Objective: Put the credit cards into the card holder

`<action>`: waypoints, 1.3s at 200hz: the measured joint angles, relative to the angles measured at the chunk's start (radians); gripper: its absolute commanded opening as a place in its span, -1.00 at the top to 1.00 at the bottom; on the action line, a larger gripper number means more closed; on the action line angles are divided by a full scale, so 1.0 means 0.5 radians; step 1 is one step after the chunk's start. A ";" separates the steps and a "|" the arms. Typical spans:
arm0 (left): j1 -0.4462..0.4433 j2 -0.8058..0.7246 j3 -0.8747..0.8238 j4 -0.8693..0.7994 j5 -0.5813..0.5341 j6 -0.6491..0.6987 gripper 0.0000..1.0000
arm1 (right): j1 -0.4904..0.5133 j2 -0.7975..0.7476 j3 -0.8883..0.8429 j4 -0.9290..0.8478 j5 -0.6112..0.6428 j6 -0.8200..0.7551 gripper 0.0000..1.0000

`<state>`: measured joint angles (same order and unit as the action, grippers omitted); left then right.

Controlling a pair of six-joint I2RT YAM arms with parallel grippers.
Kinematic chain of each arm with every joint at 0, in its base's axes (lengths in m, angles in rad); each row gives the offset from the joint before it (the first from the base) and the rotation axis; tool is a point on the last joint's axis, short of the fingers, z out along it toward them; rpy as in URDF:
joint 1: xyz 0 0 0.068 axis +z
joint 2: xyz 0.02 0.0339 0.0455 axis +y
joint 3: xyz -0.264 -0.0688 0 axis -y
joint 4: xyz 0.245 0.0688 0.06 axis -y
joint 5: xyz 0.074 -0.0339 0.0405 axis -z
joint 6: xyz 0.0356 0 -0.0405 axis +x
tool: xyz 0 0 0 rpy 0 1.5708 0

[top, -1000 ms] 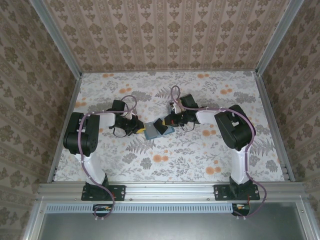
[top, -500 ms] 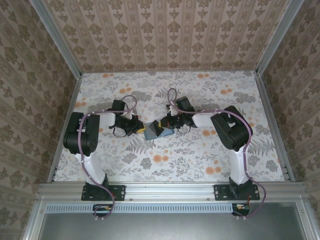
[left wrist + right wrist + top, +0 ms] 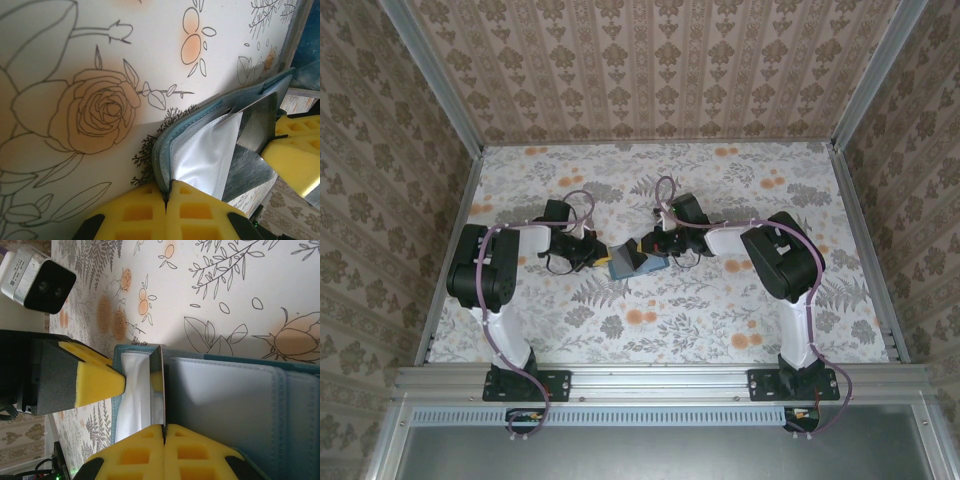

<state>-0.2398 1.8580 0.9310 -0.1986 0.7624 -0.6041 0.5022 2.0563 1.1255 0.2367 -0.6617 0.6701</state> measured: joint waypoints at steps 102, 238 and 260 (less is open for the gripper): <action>0.005 -0.002 -0.026 0.040 0.008 -0.008 0.99 | 0.065 -0.008 -0.139 0.246 0.087 0.236 0.82; 0.010 -0.011 -0.063 0.091 0.038 -0.042 0.99 | 0.151 -0.072 -0.142 0.101 0.213 0.239 0.91; 0.009 -0.015 -0.068 0.092 0.037 -0.049 0.99 | 0.160 -0.076 -0.142 0.102 0.223 0.272 0.94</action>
<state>-0.2352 1.8503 0.8970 -0.1524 0.7811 -0.6285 0.5823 2.0186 1.0546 0.2878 -0.5503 0.8062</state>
